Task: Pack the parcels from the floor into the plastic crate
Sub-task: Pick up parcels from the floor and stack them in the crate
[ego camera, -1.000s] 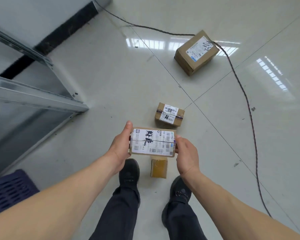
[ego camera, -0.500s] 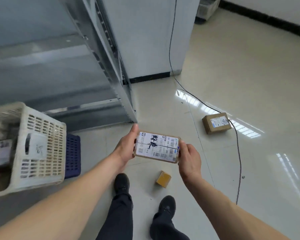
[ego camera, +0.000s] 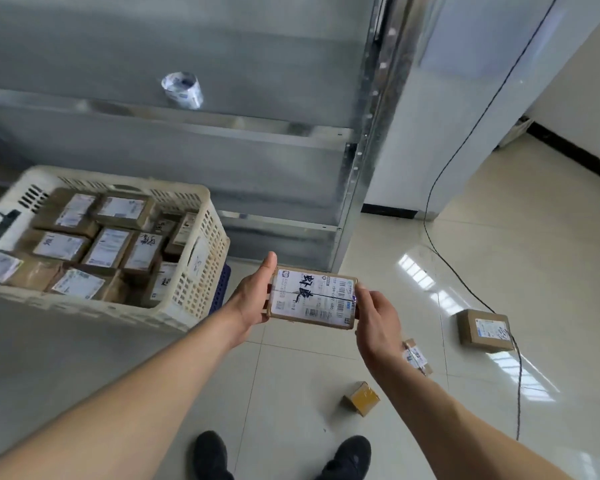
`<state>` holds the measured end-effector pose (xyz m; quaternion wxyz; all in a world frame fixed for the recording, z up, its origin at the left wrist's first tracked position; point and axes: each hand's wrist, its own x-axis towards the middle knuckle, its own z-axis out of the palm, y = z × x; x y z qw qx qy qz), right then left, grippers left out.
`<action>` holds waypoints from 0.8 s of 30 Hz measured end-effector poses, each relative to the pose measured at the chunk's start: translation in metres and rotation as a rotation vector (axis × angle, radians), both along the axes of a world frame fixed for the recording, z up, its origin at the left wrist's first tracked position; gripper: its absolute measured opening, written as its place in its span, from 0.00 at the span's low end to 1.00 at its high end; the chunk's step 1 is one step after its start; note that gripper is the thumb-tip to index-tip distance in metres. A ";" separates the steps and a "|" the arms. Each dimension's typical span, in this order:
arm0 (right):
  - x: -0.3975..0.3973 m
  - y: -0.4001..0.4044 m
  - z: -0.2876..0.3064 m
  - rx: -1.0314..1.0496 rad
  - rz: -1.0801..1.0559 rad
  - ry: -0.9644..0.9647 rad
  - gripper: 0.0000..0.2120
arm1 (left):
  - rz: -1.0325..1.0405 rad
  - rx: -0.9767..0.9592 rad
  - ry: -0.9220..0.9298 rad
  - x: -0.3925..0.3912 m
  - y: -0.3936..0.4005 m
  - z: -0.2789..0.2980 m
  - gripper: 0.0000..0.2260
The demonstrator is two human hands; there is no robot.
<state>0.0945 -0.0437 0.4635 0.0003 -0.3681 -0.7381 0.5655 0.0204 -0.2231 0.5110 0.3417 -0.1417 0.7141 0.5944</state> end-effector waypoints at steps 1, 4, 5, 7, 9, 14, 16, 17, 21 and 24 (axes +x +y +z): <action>-0.005 -0.017 0.005 0.004 0.011 0.010 0.18 | 0.008 0.006 0.004 -0.003 -0.019 0.003 0.23; -0.020 -0.071 0.019 0.007 0.048 0.038 0.17 | 0.029 0.036 0.001 -0.015 -0.075 0.008 0.27; -0.026 -0.089 0.021 0.013 0.056 0.050 0.17 | 0.039 0.045 0.003 -0.019 -0.094 0.011 0.28; -0.038 -0.124 0.024 0.027 0.070 0.065 0.17 | 0.061 0.050 0.012 -0.027 -0.130 0.015 0.28; -0.050 -0.156 0.022 0.032 0.089 0.078 0.18 | 0.076 0.063 0.028 -0.035 -0.164 0.017 0.26; -0.081 -0.225 0.014 0.032 0.168 0.088 0.20 | 0.074 0.062 0.045 -0.057 -0.239 0.014 0.26; -0.093 -0.248 0.013 0.026 0.184 0.086 0.20 | 0.085 0.055 0.033 -0.065 -0.262 0.014 0.28; -0.099 -0.258 0.012 0.017 0.193 0.083 0.19 | 0.089 0.049 0.024 -0.070 -0.271 0.014 0.29; -0.129 -0.287 0.004 0.010 0.247 0.062 0.25 | 0.127 0.037 0.007 -0.089 -0.303 0.009 0.28; -0.155 -0.302 -0.003 0.025 0.302 0.038 0.23 | 0.143 0.022 -0.010 -0.109 -0.318 0.007 0.29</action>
